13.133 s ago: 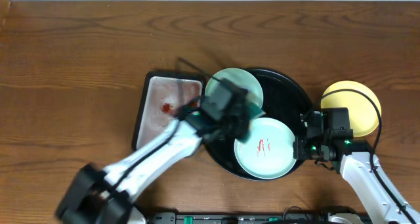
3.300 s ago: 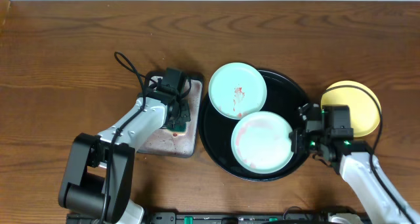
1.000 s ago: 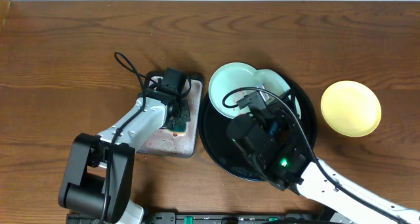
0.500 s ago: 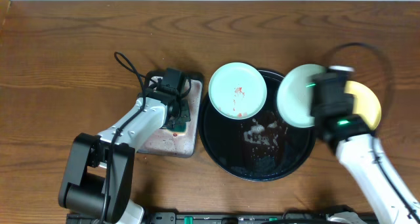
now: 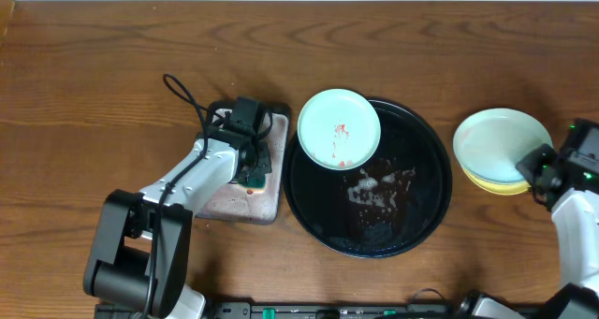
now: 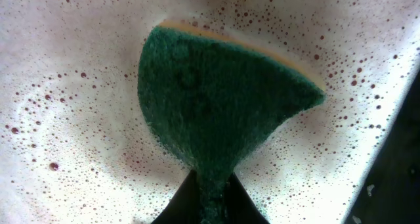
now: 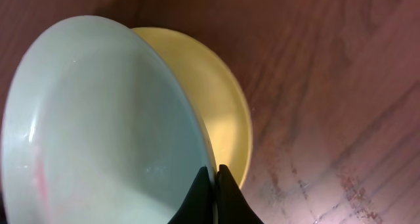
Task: Clean dirty plates on tray and stack at the side
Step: 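Carry the pale green plate right and stack it on the yellow plate, then reach back with right gripper and grip the second pale green plate rim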
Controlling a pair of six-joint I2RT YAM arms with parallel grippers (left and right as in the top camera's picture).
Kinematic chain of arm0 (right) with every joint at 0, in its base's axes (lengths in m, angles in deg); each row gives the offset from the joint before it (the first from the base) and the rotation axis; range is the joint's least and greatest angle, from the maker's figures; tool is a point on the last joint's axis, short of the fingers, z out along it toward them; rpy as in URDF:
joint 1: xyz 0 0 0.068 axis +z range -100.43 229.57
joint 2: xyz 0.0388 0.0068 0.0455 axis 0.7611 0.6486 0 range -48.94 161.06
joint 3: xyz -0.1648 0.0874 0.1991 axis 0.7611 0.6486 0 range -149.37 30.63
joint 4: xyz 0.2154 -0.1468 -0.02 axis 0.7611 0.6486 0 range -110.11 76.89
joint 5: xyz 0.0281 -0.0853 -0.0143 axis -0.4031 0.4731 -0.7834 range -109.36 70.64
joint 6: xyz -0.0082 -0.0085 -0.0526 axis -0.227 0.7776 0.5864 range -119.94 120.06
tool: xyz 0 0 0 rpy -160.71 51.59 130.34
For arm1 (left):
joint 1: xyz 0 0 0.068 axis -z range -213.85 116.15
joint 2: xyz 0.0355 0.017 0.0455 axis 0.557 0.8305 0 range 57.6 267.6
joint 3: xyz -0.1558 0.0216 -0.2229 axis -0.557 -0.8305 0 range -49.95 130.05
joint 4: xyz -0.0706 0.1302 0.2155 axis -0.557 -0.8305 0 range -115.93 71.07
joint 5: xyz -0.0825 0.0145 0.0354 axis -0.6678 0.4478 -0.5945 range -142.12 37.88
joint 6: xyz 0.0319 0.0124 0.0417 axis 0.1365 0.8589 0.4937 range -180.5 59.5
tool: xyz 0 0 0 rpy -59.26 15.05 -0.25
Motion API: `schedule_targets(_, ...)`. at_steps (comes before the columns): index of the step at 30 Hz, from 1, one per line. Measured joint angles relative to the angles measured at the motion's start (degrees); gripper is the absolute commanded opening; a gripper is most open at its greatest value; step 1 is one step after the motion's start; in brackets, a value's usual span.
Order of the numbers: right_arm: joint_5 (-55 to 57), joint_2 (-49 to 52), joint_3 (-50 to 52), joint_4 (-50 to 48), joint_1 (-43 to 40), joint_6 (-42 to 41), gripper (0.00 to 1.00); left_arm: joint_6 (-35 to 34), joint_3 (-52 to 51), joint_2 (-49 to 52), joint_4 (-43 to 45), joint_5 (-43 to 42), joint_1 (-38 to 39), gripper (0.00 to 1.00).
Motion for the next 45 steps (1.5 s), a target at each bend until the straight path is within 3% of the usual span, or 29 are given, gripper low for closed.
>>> schedule_targets(1, -0.39, 0.48, 0.0, -0.13, -0.7, -0.2, 0.02, 0.0, 0.0, 0.0, 0.02, 0.02, 0.0, 0.1)
schedule_targets(2, -0.76, 0.96, 0.0, -0.33, -1.29, -0.37, 0.09, 0.0, 0.0, 0.0, 0.02, 0.0, 0.0, 0.1)
schedule_targets(4, -1.42, 1.81, 0.0, -0.98, -2.16, -0.9, 0.43, 0.0, 0.0, 0.0, 0.0, 0.0, 0.0, 0.1)
schedule_targets(5, -2.01, 2.01, 0.0, -1.62, -2.43, -1.16, 0.52, 0.0, 0.0, 0.0, 0.0, 0.02, 0.0, 0.1)
schedule_targets(7, -4.94, 2.1, 0.0, -3.82, -2.8, -0.98, 0.59, 0.0, 0.0, 0.0, 0.02, 0.0, 0.0, 0.1)
schedule_targets(13, -24.04, 2.1, -0.04, -11.58, -1.03, 5.03, 0.43, 0.0, 0.0, 0.0, 0.0, 0.0, 0.0, 0.1)
schedule_targets(16, -31.47, 2.1, -0.11, -12.09, 4.31, 9.86, 0.48, 0.0, 0.0, 0.0, 0.0, 0.02, 0.0, 0.1)
schedule_targets(20, -32.81, 2.36, -2.38, -6.88, 13.22, 15.39, 0.52, 0.0, 0.0, 0.0, 0.02, 0.0, 0.0, 0.1)
schedule_targets(27, -26.58, 11.43, -21.16, 5.03, 27.76, 27.1, 0.55, 0.0, 0.0, 0.0, 0.0, 0.02, 0.0, 0.1)
schedule_targets(31, -25.44, 19.65, -22.67, 1.66, 32.72, 29.64, 0.38, 0.0, 0.0, 0.0, 0.0, 0.0, 0.0, 0.1)
schedule_targets(39, -24.48, 32.72, -22.56, -5.46, 36.87, 28.33, 0.38, 0.0, 0.0, 0.0, 0.0, 0.0, 0.0, 0.1)
schedule_targets(45, -24.15, 35.56, -22.56, -8.2, 38.07, 25.73, 0.11, 0.0, 0.0, 0.0, 0.02, 0.0, 0.0, 0.1)
